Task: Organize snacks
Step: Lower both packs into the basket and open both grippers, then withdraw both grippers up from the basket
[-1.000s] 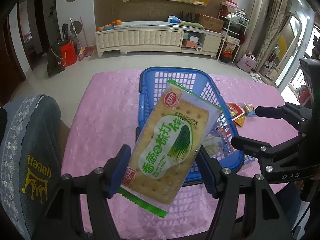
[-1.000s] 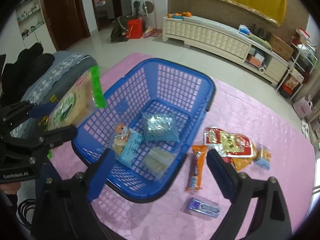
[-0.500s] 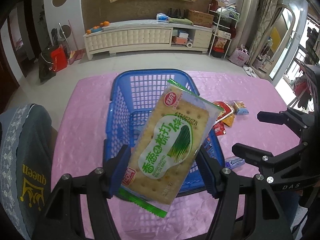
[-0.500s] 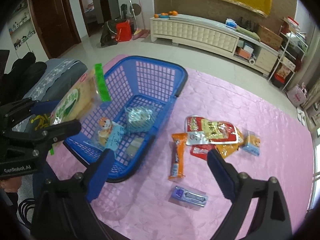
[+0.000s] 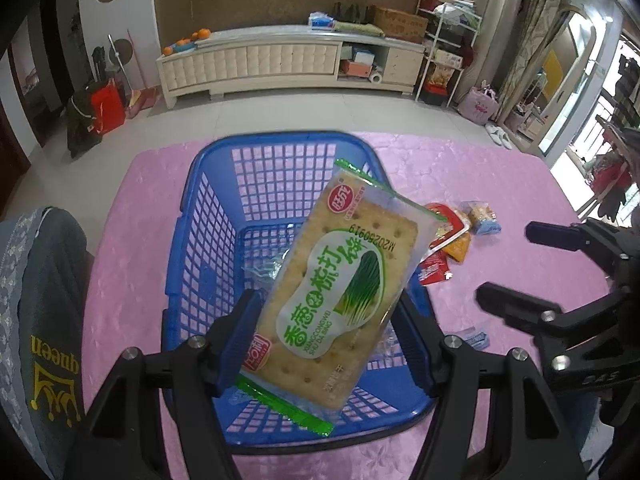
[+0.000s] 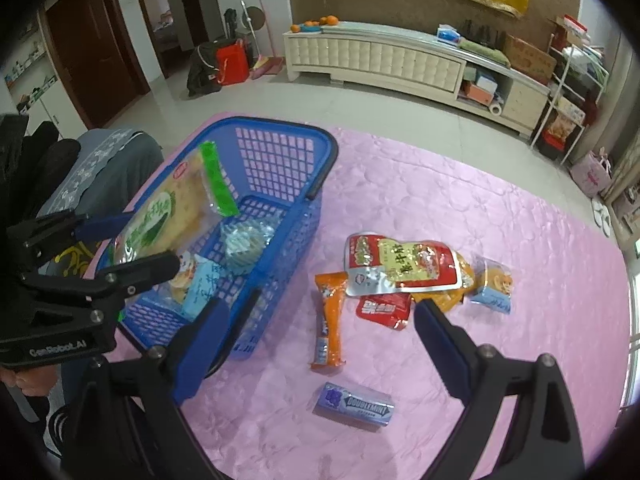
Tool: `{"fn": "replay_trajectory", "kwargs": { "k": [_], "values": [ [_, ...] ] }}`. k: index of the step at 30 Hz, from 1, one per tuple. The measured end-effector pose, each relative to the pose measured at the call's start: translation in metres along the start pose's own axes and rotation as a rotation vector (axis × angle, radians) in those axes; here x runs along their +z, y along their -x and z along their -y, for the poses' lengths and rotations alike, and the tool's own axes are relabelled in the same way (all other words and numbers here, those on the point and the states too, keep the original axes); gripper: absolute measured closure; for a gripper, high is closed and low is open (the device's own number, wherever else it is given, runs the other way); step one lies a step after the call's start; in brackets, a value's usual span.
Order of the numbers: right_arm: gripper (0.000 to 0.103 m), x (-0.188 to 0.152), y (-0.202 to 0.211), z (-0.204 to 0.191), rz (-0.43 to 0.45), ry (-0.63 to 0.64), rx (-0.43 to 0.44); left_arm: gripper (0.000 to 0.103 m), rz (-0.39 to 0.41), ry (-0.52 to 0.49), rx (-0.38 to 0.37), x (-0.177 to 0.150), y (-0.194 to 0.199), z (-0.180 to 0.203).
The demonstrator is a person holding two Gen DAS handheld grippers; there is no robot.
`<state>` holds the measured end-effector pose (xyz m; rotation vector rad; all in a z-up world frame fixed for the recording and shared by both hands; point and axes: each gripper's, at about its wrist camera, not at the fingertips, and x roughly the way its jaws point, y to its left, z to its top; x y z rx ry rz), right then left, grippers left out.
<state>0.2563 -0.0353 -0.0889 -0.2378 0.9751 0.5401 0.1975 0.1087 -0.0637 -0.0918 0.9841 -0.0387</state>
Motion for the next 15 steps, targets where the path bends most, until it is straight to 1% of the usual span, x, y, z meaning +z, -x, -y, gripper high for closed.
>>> {"fn": "replay_trajectory", "kwargs": {
  "k": [1, 2, 3, 6, 10, 15],
  "values": [
    [0.007, 0.000, -0.001, 0.000, -0.002, -0.003, -0.002, 0.036, -0.013, 0.003, 0.002, -0.001, -0.004, -0.001],
    [0.007, -0.001, -0.001, 0.001, -0.004, -0.006, -0.003, 0.028, -0.024, 0.006, 0.000, -0.002, -0.007, -0.002],
    [0.007, -0.002, -0.001, 0.001, -0.005, -0.008, -0.004, 0.023, -0.039, 0.011, -0.004, -0.006, -0.012, -0.004],
    [0.007, -0.006, 0.002, -0.004, -0.012, -0.011, -0.010, 0.023, -0.052, 0.024, -0.012, -0.013, -0.011, -0.006],
    [0.007, -0.009, 0.014, -0.007, 0.000, -0.011, -0.009, 0.022, -0.029, 0.003, -0.028, -0.021, 0.005, -0.001],
    [0.007, -0.013, 0.032, -0.011, 0.024, -0.017, -0.016, 0.022, 0.020, 0.003, -0.050, -0.028, 0.036, 0.004]
  ]
}}
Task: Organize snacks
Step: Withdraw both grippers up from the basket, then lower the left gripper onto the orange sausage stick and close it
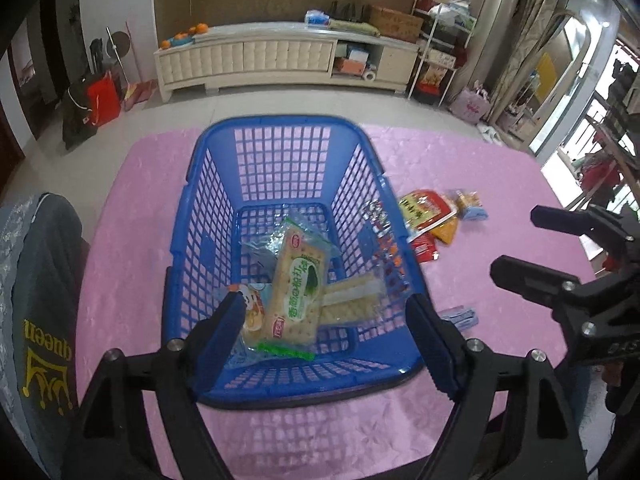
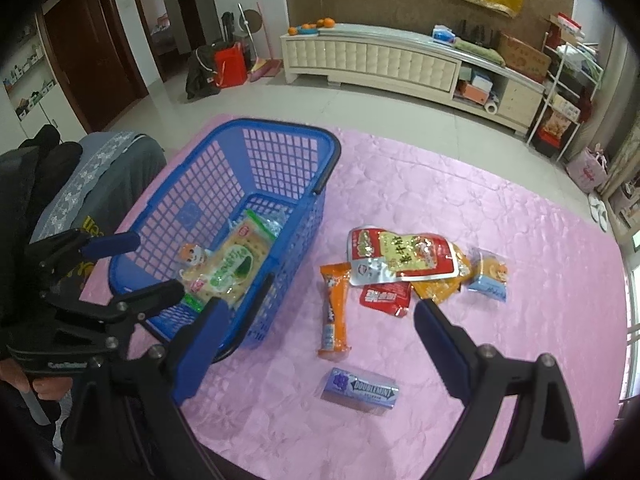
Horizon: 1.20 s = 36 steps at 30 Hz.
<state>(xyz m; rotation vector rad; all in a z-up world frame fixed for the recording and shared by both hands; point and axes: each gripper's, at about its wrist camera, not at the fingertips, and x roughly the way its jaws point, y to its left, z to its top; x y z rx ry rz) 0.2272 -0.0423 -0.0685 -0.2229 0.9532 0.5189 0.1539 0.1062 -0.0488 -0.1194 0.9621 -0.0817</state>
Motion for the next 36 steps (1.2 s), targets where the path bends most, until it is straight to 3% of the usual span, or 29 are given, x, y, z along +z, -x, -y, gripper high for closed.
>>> {"fn": "replay_trajectory", "kwargs": {
  "k": [11, 18, 32, 36],
  "values": [
    [0.007, -0.023, 0.035, 0.007, 0.034, -0.027, -0.002, 0.022, 0.067, -0.049, 0.002, -0.005, 0.037, 0.038],
    [0.007, -0.031, 0.054, 0.034, 0.058, -0.048, -0.015, 0.022, 0.073, -0.073, -0.004, 0.002, 0.040, 0.068],
    [0.007, -0.043, 0.046, 0.121, 0.044, -0.163, -0.033, 0.022, 0.030, -0.090, -0.038, 0.030, -0.013, 0.138],
    [0.007, -0.050, 0.031, 0.141, 0.020, -0.186, -0.056, 0.022, 0.032, -0.128, 0.015, 0.031, -0.034, 0.157]
  ]
}}
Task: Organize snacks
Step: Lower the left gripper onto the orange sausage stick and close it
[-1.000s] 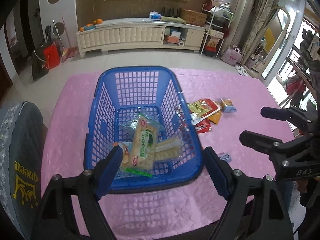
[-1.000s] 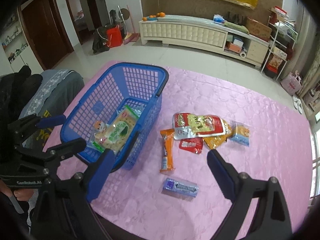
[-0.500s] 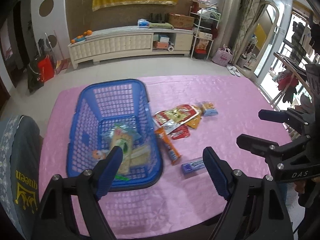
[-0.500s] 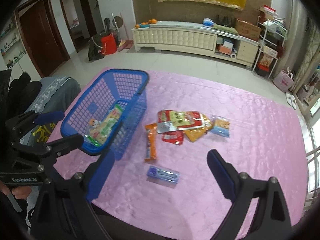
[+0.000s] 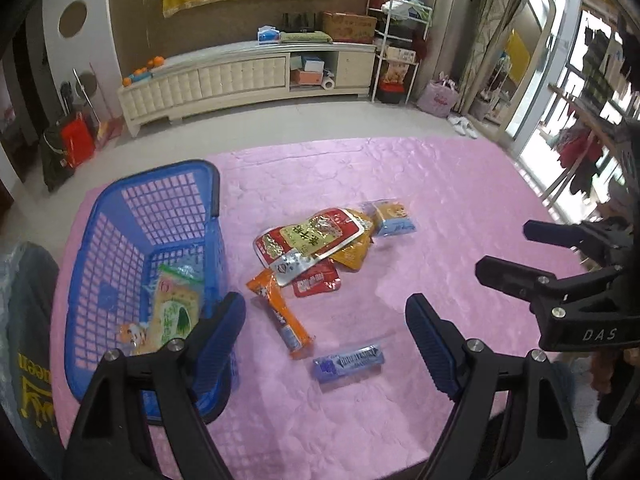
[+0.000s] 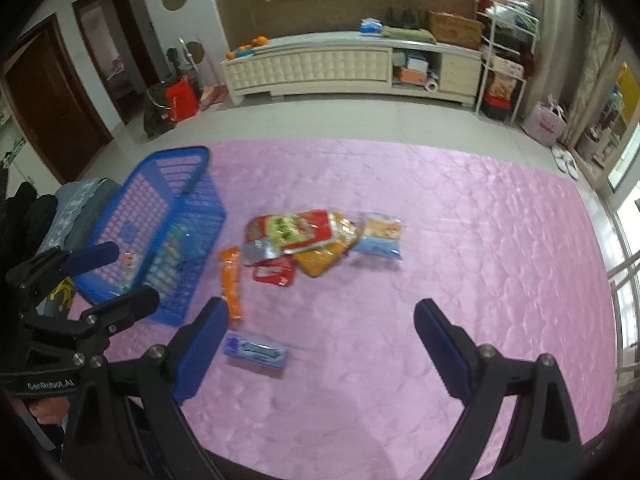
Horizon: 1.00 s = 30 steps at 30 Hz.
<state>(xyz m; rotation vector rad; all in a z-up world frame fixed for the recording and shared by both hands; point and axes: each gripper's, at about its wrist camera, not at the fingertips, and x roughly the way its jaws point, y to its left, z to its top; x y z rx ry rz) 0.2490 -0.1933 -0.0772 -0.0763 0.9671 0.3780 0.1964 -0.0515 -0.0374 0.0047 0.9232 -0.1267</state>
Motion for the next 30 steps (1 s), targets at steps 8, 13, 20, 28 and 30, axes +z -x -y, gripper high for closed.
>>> {"fn": "replay_trajectory", "kwargs": {
  "k": [8, 13, 20, 28, 30],
  "values": [
    [0.007, -0.013, -0.029, 0.028, 0.008, -0.028, -0.017, 0.023, -0.010, -0.017, 0.084, -0.010, -0.039, 0.025],
    [0.007, -0.026, -0.048, 0.033, 0.031, -0.013, -0.024, 0.035, -0.006, 0.013, 0.109, -0.027, -0.067, 0.032],
    [0.007, -0.040, -0.082, 0.042, -0.012, -0.027, -0.006, 0.043, -0.049, 0.063, 0.189, -0.038, -0.104, 0.028],
    [0.007, -0.041, -0.108, 0.040, -0.009, -0.053, 0.056, 0.055, -0.115, 0.226, 0.199, -0.037, -0.132, -0.014],
    [0.007, -0.040, -0.114, 0.037, -0.018, -0.051, 0.062, 0.057, -0.141, 0.242, 0.198, -0.038, -0.140, -0.023]
  ]
}}
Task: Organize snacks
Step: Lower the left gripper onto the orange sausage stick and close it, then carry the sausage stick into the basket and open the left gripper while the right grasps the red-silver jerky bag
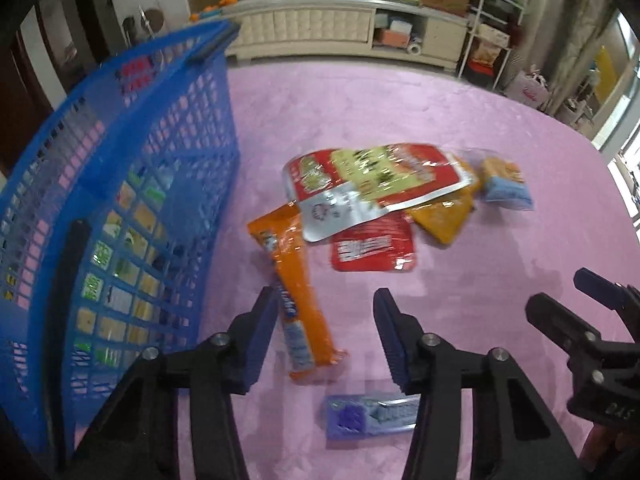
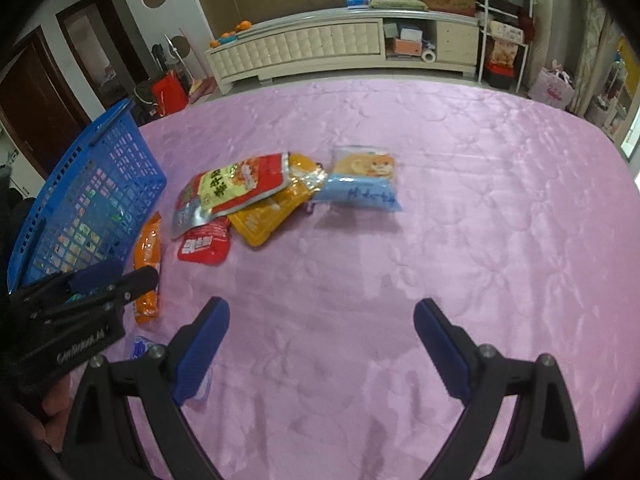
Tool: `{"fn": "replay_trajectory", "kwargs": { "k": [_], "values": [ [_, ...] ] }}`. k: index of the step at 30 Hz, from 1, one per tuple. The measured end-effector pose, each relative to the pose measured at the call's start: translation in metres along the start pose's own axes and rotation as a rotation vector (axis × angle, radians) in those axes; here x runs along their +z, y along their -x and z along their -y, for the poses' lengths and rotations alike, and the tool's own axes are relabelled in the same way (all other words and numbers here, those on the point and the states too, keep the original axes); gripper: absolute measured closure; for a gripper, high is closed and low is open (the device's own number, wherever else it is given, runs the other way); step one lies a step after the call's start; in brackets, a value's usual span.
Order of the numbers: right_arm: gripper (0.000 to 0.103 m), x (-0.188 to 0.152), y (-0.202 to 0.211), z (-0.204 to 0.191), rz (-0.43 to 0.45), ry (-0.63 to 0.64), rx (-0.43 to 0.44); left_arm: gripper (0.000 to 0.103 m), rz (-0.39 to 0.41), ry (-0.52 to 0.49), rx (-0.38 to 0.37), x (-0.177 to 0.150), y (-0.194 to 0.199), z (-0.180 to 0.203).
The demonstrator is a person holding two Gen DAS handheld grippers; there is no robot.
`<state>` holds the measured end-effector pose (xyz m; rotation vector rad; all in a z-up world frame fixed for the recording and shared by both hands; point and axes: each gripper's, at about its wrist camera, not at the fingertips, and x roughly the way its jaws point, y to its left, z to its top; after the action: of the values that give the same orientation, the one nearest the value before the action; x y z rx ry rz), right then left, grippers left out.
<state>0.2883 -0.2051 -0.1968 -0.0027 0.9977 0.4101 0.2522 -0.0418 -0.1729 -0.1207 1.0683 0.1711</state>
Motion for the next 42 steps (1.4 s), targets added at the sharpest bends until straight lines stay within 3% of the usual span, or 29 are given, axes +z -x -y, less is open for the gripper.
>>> {"fn": "replay_trajectory", "kwargs": {
  "k": [8, 12, 16, 21, 29, 36, 42],
  "values": [
    [0.007, -0.004, -0.005, -0.005, -0.013, -0.001, 0.016, 0.082, -0.068, 0.007, -0.007, 0.001, -0.023, -0.005],
    [0.007, -0.008, -0.001, -0.002, -0.017, -0.005, 0.002, 0.088, -0.086, -0.015, -0.036, 0.003, -0.022, -0.001],
    [0.007, -0.008, 0.007, 0.006, -0.021, -0.035, -0.012, 0.089, -0.080, -0.029, -0.078, 0.005, -0.008, 0.001],
    [0.007, -0.005, 0.021, 0.005, -0.017, -0.037, -0.029, 0.089, -0.007, -0.075, -0.136, 0.005, 0.031, 0.011],
    [0.007, 0.019, 0.041, -0.025, 0.004, 0.039, -0.048, 0.089, 0.087, -0.126, -0.180, 0.011, 0.088, 0.005],
    [0.007, 0.048, 0.039, -0.050, -0.008, 0.137, -0.088, 0.089, 0.144, -0.074, -0.244, 0.035, 0.131, -0.043],
    [0.007, 0.064, 0.015, -0.076, -0.049, 0.208, -0.078, 0.089, 0.177, -0.053, -0.195, 0.050, 0.146, -0.087]
  ]
}}
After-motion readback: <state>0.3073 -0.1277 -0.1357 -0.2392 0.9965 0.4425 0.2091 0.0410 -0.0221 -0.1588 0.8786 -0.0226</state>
